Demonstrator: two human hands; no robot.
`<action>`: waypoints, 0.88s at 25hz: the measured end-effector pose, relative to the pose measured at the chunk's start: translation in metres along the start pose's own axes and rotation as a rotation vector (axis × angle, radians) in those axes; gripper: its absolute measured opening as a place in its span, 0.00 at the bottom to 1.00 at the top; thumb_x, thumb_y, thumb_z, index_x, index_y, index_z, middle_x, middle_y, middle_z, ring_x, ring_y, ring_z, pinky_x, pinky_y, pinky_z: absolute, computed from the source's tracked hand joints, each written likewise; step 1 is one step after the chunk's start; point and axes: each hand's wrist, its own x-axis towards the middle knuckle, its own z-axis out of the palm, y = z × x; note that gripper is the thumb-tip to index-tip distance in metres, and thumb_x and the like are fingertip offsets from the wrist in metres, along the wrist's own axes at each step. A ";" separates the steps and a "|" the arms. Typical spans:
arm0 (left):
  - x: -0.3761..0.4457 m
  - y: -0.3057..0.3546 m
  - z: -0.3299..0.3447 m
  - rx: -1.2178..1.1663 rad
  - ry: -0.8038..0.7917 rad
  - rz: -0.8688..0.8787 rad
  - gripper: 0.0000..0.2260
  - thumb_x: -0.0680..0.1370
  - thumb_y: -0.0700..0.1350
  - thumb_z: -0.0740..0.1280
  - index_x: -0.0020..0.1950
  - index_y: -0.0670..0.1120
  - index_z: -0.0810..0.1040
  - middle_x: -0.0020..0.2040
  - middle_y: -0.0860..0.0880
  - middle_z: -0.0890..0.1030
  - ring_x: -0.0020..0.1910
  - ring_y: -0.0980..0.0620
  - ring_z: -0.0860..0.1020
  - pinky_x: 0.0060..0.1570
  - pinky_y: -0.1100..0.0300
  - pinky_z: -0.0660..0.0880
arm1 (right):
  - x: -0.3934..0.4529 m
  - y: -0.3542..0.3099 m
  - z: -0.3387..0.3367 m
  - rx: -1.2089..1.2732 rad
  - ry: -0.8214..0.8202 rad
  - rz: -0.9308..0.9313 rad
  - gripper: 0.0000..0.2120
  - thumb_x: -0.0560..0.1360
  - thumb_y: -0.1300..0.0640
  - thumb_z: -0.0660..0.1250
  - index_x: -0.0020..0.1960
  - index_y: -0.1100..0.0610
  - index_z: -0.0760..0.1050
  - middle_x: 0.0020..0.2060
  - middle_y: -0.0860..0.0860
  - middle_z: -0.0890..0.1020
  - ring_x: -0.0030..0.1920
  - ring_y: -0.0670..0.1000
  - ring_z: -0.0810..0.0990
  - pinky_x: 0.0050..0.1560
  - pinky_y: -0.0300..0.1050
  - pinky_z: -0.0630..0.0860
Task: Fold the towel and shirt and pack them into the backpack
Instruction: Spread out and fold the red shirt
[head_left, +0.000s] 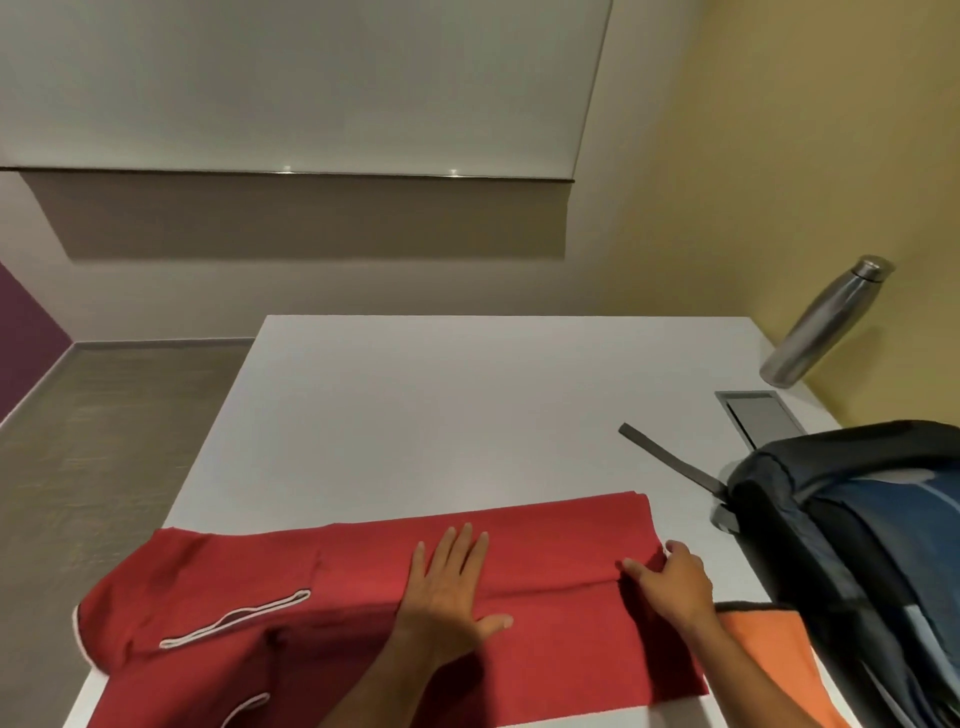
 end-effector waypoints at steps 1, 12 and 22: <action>0.001 0.003 0.003 0.014 -0.021 -0.025 0.47 0.62 0.76 0.62 0.73 0.48 0.72 0.72 0.45 0.72 0.70 0.44 0.73 0.66 0.38 0.64 | 0.005 0.004 -0.001 -0.011 0.003 0.030 0.38 0.68 0.42 0.75 0.68 0.63 0.68 0.62 0.62 0.76 0.61 0.63 0.76 0.62 0.56 0.73; -0.003 0.009 0.019 0.147 -0.088 -0.142 0.39 0.67 0.75 0.56 0.71 0.54 0.73 0.69 0.41 0.75 0.65 0.37 0.76 0.56 0.28 0.71 | 0.021 0.009 0.005 0.059 -0.093 0.178 0.25 0.61 0.51 0.80 0.51 0.60 0.76 0.45 0.57 0.83 0.42 0.57 0.82 0.45 0.48 0.79; 0.000 0.007 0.028 0.185 -0.110 -0.162 0.39 0.66 0.75 0.55 0.69 0.54 0.75 0.68 0.41 0.76 0.64 0.37 0.77 0.53 0.28 0.72 | 0.010 -0.003 0.000 0.021 -0.138 0.105 0.16 0.67 0.57 0.74 0.53 0.59 0.77 0.42 0.55 0.82 0.43 0.57 0.81 0.45 0.48 0.77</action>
